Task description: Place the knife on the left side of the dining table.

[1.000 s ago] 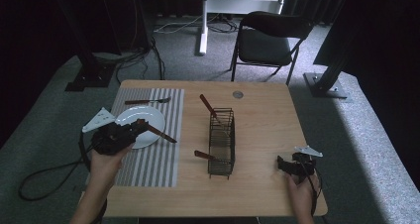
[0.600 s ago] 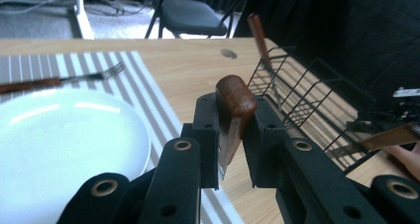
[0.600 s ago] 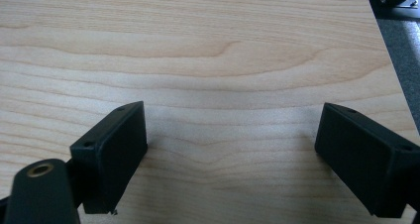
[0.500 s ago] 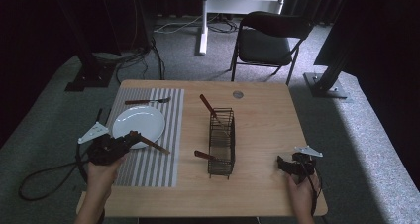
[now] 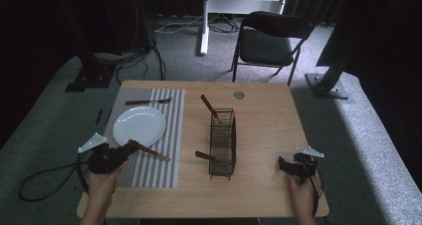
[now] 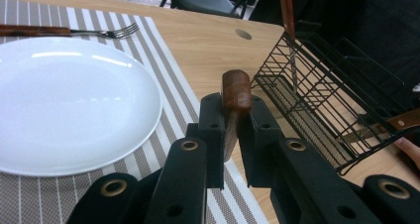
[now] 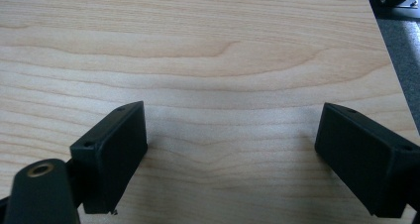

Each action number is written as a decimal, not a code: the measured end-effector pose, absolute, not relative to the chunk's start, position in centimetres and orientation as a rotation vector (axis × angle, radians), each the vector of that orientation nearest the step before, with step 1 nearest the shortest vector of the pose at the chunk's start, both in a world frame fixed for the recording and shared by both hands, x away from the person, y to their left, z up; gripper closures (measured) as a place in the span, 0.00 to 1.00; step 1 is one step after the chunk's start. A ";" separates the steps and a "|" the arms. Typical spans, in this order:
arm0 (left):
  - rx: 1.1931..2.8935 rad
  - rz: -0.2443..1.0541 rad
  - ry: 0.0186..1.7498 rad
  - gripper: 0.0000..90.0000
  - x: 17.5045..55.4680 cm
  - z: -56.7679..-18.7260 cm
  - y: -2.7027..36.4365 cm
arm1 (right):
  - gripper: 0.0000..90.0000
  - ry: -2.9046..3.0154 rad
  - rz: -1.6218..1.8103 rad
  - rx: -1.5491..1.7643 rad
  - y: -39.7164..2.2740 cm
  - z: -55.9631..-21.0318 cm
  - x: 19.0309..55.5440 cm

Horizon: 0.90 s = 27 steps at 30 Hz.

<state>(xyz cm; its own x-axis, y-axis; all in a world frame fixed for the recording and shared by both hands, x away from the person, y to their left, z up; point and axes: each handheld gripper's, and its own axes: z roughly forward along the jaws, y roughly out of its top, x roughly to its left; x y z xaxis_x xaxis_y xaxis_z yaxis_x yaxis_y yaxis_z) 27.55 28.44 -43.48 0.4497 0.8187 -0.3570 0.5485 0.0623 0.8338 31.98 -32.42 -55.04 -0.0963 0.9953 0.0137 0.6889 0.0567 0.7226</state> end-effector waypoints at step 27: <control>1.478 0.286 1.450 0.70 27.3 -48.4 33.1 | 0.13 1.840 0.799 1.680 -32.4 -55.0 32.0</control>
<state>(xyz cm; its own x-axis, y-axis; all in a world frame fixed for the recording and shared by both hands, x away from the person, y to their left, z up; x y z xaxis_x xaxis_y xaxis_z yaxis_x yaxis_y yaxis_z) 27.35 33.14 -48.44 0.2515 0.8529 -0.4575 0.6152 0.2240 0.7559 31.98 -32.42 -55.03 -0.0964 0.9953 0.0135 0.6890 0.0569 0.7225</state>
